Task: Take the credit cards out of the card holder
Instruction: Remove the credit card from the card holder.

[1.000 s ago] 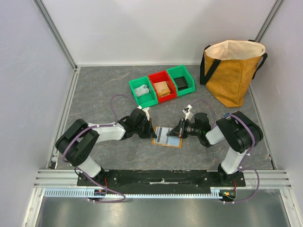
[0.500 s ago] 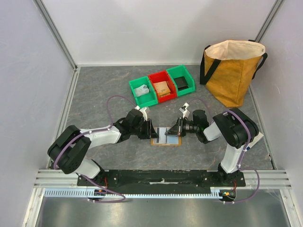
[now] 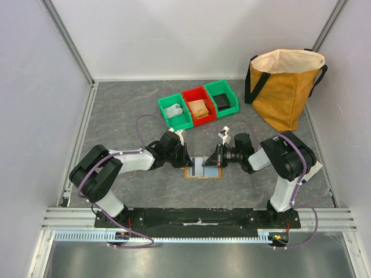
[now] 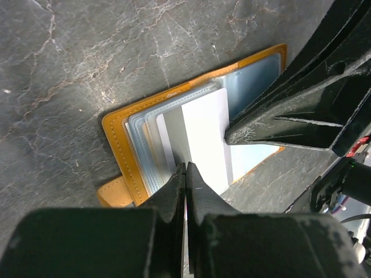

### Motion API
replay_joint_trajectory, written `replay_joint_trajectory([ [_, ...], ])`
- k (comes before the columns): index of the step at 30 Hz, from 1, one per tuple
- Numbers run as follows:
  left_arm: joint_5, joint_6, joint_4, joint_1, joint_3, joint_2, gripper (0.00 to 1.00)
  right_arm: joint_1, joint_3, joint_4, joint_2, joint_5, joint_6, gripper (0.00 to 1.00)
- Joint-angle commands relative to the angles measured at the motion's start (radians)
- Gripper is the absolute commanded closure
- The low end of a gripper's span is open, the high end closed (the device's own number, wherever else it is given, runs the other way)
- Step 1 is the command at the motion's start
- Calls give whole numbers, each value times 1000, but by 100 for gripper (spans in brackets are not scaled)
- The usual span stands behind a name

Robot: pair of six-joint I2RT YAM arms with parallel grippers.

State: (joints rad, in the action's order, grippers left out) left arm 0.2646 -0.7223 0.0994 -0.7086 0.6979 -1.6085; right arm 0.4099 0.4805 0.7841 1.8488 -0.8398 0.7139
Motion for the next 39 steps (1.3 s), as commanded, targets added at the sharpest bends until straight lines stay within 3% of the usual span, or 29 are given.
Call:
replay_joint_trajectory([
  [1, -39, 0, 8, 1, -35, -14, 98, -2, 15, -45, -23, 19, -42, 100],
  [18, -54, -14, 11, 1, -92, -4, 98, -42, 27, -191, -94, 36, -91, 100],
  [23, -42, -17, 20, 0, -92, -5, 98, -26, 29, -128, -65, 5, -50, 70],
  [26, -36, -23, 28, 1, -95, -5, 98, -7, 30, -97, -46, 14, -27, 62],
  [32, -21, -37, 46, 1, -101, -11, 98, 10, 30, -68, -10, 39, -2, 63],
  [39, 5, -57, 75, 1, -109, -21, 98, 12, 23, -40, 15, 31, 1, 72],
])
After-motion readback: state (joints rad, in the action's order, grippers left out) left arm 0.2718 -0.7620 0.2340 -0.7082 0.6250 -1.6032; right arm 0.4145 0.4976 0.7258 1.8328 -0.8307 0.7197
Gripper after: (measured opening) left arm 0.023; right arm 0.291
